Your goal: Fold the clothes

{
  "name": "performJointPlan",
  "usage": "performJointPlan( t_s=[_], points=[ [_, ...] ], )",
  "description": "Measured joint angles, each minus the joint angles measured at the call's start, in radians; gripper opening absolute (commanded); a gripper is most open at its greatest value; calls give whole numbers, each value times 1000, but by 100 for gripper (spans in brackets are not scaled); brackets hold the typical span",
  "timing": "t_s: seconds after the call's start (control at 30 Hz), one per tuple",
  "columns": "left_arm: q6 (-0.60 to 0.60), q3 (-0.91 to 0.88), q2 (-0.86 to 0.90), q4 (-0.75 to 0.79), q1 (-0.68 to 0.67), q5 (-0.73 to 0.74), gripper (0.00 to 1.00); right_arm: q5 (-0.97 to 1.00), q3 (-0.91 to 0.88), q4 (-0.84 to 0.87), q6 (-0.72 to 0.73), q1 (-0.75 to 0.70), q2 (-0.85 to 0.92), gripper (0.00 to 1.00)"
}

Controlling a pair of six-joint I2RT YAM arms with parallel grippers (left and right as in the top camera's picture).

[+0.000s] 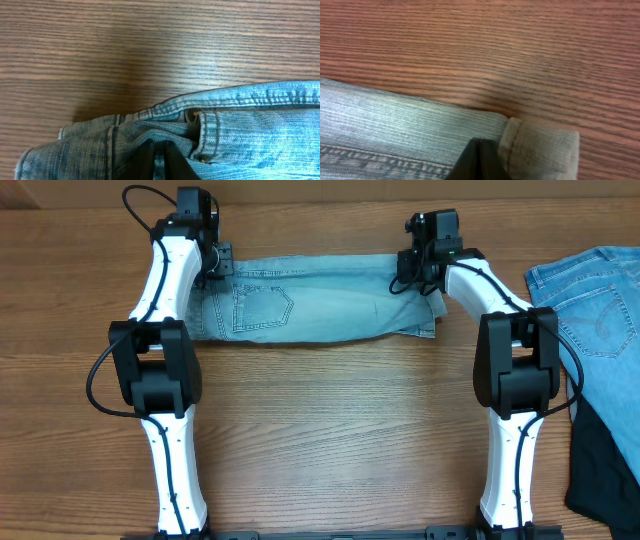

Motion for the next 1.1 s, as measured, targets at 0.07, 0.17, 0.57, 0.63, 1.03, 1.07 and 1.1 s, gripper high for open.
performJointPlan(
  t_s=[0.07,0.17,0.57,0.63,1.03,1.07,1.1],
  points=[
    [5,-6,0,20,2,7,46,-11,0,1,0,-6,0,5],
    [31,-2,0,36,15,1,59,-19,1,7,6,-13,0,40],
    [36,516,24,-304,-14,13,4,-2,270,-423,3,-31,-81,17],
    [35,494,24,-330,-55,52,4,-37,275,-534,3,-7,-99,5],
    [35,141,27,-118,-185,110,18,-237,77,-561,1,15,-103,4],
    [34,120,27,-93,-184,110,18,-236,40,-536,0,15,-103,4],
    [33,94,27,-69,-180,110,19,-232,0,-510,0,15,-103,4]
  ],
)
